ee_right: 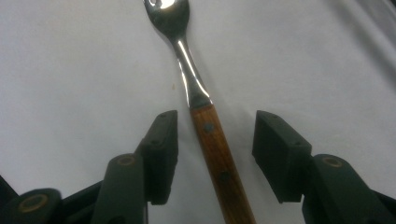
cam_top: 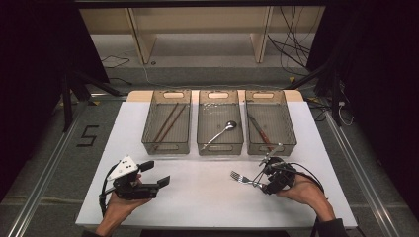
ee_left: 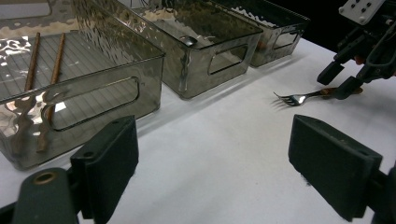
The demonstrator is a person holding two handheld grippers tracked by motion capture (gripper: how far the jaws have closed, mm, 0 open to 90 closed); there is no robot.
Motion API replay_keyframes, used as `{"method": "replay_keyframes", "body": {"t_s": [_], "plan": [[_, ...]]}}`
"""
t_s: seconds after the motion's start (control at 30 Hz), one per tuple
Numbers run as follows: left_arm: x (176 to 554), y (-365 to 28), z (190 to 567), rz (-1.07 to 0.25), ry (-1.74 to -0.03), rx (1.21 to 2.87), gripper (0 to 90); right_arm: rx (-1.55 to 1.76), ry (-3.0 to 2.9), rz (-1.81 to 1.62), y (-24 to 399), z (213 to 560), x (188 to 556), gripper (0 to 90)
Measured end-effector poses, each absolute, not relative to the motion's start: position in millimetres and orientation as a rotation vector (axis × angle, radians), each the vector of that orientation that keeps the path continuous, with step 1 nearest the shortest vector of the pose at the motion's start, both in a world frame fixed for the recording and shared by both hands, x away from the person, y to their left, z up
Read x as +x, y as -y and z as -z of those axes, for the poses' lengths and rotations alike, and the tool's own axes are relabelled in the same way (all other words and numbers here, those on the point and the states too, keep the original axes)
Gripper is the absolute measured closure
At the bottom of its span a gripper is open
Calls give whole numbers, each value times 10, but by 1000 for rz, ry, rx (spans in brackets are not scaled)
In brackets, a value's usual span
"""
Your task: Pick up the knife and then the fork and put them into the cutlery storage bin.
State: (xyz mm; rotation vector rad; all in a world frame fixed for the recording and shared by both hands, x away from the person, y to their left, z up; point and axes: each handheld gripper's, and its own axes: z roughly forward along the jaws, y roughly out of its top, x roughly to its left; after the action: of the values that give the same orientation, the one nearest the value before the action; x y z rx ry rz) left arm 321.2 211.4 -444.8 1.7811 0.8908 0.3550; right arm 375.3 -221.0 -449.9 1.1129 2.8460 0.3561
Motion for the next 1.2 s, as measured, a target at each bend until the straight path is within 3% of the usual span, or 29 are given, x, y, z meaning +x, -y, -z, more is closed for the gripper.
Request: {"method": "replay_keyframes", "body": {"t_s": [0.4,1.2], "plan": [[3214,-2117,4448,-356,-892,1781,157,1068,-2858,-299,2175,4547,3748,659],[3218,-2117,4451,-356,-894,1784,157,934,-2883,-238,2080,4539,3705,774]]}}
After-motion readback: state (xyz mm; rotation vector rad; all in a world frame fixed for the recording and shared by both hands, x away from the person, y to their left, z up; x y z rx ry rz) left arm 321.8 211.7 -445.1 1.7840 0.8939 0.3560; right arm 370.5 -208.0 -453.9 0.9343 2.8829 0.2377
